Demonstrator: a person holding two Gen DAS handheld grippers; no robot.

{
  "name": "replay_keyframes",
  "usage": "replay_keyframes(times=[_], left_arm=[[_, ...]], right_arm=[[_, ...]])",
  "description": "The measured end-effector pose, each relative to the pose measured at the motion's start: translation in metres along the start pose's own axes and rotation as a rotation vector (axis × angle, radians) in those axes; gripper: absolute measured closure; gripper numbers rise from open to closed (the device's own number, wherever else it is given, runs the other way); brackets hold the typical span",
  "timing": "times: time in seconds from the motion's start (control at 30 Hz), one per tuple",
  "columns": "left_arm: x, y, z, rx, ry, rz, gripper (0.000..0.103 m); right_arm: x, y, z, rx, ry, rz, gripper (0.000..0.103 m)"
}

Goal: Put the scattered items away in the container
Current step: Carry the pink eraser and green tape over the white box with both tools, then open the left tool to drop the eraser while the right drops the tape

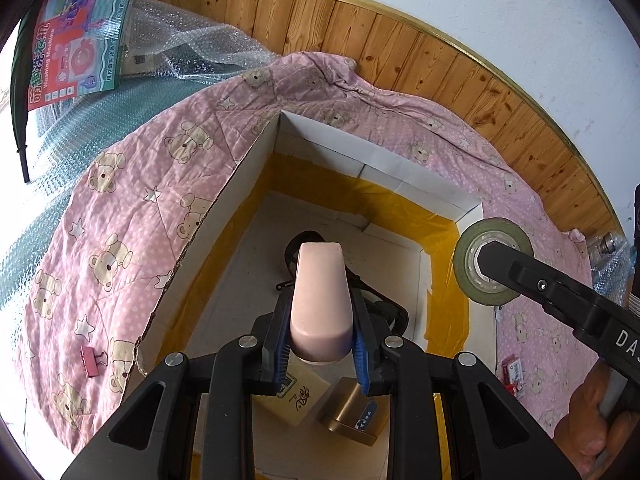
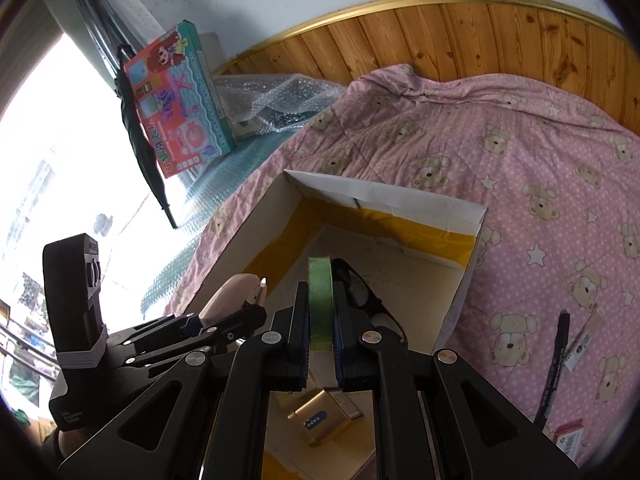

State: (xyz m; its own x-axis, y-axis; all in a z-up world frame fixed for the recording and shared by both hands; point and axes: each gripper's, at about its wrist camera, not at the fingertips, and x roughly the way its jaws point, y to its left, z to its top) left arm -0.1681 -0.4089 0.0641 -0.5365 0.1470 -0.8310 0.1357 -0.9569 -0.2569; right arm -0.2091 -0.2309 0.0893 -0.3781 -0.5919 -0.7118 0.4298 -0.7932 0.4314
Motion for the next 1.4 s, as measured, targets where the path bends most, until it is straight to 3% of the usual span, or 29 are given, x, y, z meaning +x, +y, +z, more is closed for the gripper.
replay_keyframes(times=[0.77, 0.83, 0.9, 1.0, 1.4], left_arm=[[0.032, 0.006, 0.034, -0.022, 0.018, 0.024, 0.076], [0.036, 0.007, 0.036, -0.022, 0.019, 0.018, 0.075], [0.039, 0.009, 0.038, -0.031, 0.022, -0.012, 0.073], [0.039, 0.011, 0.038, -0.035, 0.019, -0.019, 0.065], [0.001, 0.032, 0.027, -0.084, -0.015, -0.014, 0.064]], right_arm=[[0.035, -0.024, 0.015, 0.022, 0.037, -0.043, 0.092], [0.036, -0.027, 0.016, 0.034, 0.021, -0.065, 0.089], [0.036, -0.033, 0.016, 0.059, 0.018, -0.073, 0.073], [0.033, -0.035, 0.014, 0.075, 0.020, -0.062, 0.072], [0.009, -0.017, 0.002, 0.061, 0.018, -0.020, 0.072]])
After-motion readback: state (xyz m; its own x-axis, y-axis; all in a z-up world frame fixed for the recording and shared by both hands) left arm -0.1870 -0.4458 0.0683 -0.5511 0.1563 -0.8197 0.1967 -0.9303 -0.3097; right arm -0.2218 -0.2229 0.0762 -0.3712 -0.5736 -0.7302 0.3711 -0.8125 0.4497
